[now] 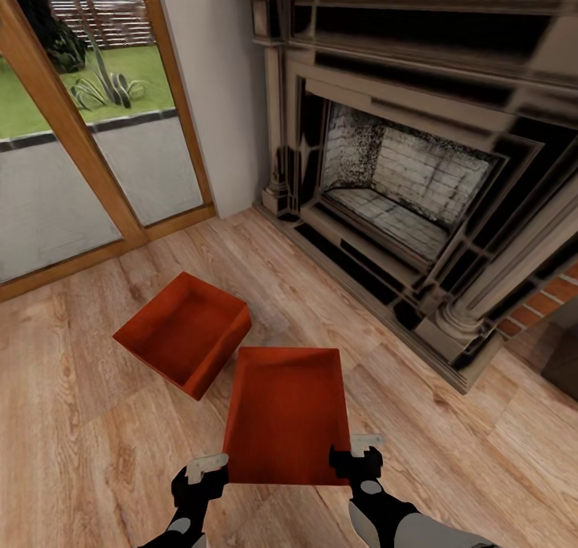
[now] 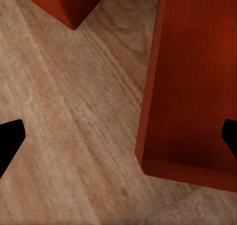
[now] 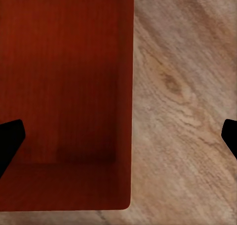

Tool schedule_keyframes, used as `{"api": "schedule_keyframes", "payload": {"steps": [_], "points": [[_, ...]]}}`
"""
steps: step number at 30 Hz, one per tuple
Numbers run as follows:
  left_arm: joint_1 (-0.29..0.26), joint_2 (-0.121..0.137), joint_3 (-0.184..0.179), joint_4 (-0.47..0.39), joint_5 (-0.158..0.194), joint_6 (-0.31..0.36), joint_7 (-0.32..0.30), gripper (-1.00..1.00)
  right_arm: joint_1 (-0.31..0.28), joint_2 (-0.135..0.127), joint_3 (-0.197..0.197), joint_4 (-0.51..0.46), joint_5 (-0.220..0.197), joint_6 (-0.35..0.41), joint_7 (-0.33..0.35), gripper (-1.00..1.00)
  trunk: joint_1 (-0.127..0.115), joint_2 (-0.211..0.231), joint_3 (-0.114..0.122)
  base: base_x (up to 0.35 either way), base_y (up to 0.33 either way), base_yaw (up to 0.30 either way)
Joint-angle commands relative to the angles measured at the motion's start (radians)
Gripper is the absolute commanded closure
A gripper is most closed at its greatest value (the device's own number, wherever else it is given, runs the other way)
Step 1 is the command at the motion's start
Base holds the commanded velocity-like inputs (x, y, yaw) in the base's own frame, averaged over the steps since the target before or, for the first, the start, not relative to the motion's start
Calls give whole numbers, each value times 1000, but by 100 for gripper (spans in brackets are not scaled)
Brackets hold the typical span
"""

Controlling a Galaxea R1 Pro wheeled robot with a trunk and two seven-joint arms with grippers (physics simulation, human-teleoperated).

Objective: Move the two storage containers from the living room to the garage. In the garage, place one container on the floor and stack the other container on top of it (either order is fine).

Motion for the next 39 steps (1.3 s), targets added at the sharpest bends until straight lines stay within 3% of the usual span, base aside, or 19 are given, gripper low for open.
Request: {"api": "schedule_keyframes", "payload": {"steps": [1, 15, 19, 26, 32, 39], "points": [[-1, -1, -8, 0, 5, -3, 6, -100, -1, 0, 9, 1, -10, -4, -3, -100, 0, 0, -1, 0, 0, 0], [-1, -4, -6, -7, 9, 22, 15, -100, 0, 1, 9, 1, -10, -4, -2, -100, 0, 0, -1, 0, 0, 0], [-1, -3, -9, -18, 8, 73, 16, -100, 0, 4, 10, 1, -9, -5, 10, -100, 0, 0, -1, 0, 0, 0], [-1, -8, -16, -108, -8, 219, 6, -100, 0, 9, 10, 1, 51, -35, 30, -100, 0, 0, -1, 0, 0, 0], [-1, 6, -13, -122, -2, 227, 5, -100, 0, 9, 9, 1, 54, -43, 31, -100, 0, 0, -1, 0, 0, 0], [-1, -3, -17, -136, -10, 248, 11, -100, 0, 8, 9, 1, 54, -44, 31, -100, 0, 0, -1, 0, 0, 0]]}}
